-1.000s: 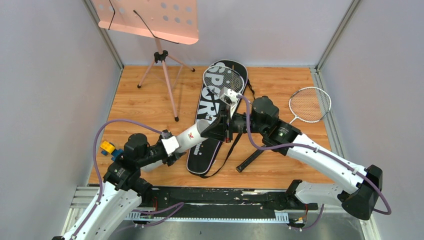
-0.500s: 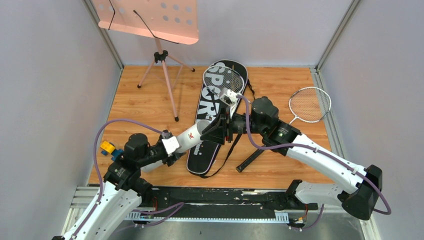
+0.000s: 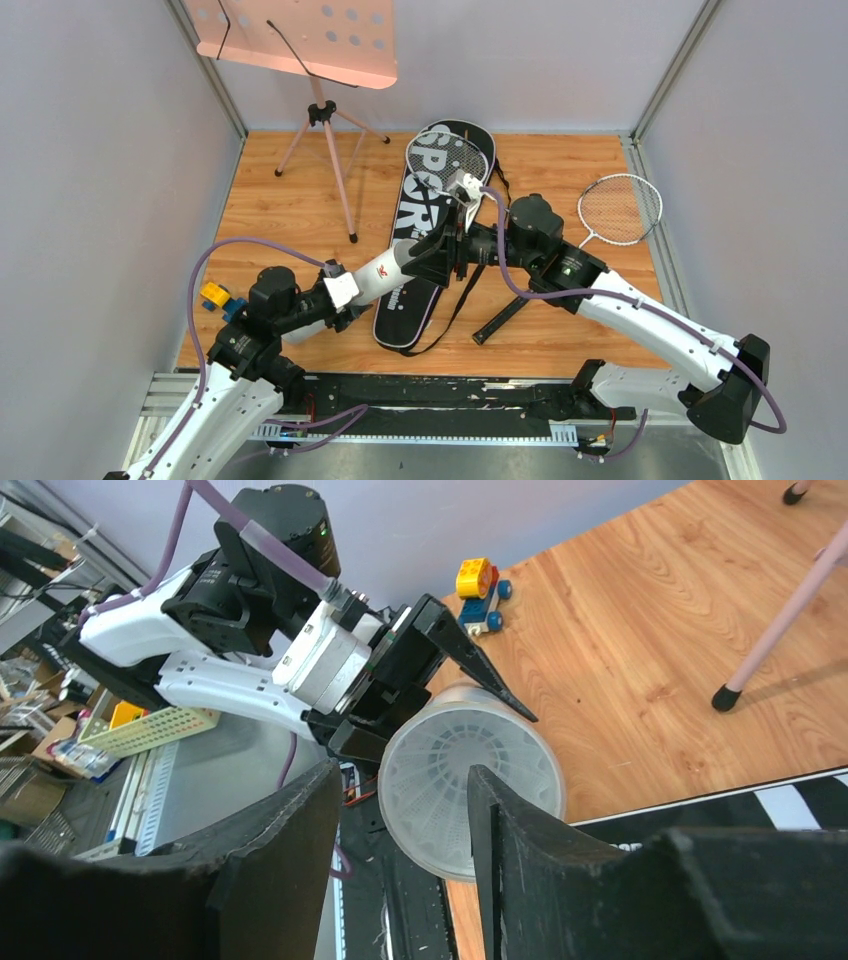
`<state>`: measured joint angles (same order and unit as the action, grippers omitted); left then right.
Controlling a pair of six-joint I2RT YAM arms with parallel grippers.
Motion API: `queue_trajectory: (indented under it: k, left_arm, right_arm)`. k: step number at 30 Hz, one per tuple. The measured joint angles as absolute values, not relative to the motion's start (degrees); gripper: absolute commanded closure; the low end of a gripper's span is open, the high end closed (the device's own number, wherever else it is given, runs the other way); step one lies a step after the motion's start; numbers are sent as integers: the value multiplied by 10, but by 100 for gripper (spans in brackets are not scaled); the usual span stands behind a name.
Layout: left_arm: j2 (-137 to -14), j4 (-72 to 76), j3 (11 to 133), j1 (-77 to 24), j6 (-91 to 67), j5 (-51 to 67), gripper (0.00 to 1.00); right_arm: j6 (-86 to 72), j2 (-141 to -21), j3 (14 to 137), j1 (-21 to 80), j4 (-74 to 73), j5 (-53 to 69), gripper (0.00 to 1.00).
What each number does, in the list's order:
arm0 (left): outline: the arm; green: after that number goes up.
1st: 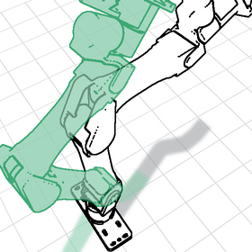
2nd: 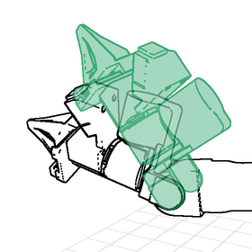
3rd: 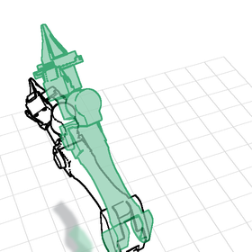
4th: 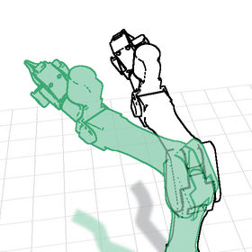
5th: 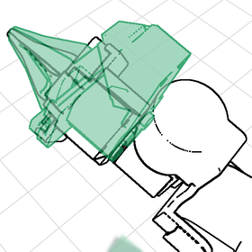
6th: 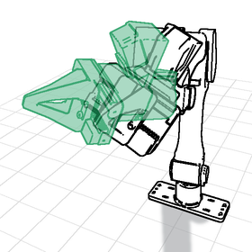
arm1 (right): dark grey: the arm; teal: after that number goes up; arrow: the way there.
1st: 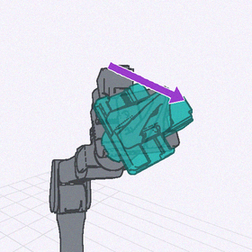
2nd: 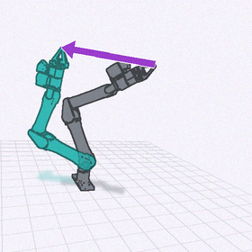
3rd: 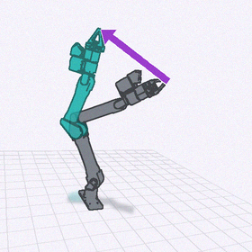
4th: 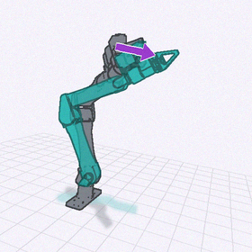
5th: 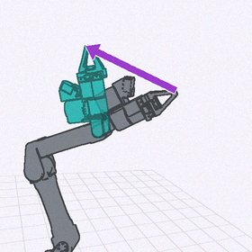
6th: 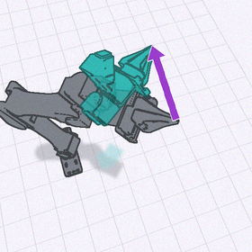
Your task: Pack up the badminton gear
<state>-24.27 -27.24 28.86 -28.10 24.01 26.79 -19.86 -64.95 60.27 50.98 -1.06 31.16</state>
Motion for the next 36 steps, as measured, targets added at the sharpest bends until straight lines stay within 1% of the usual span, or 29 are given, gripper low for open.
queue_trajectory:
  k: [5,12,27,36]
  left_arm:
    - [-243,-272,289,-281,240,269,39]
    - [-243,-272,289,-281,240,269,39]
    - [-243,-291,288,-281,240,259,39]
    - [-243,-295,288,-281,240,253,39]
  right_arm:
    - [-199,-641,603,510,-11,289,45]
    - [-206,-646,602,510,-11,286,45]
    - [-245,-679,589,509,34,312,41]
    - [-260,-689,589,508,54,325,36]
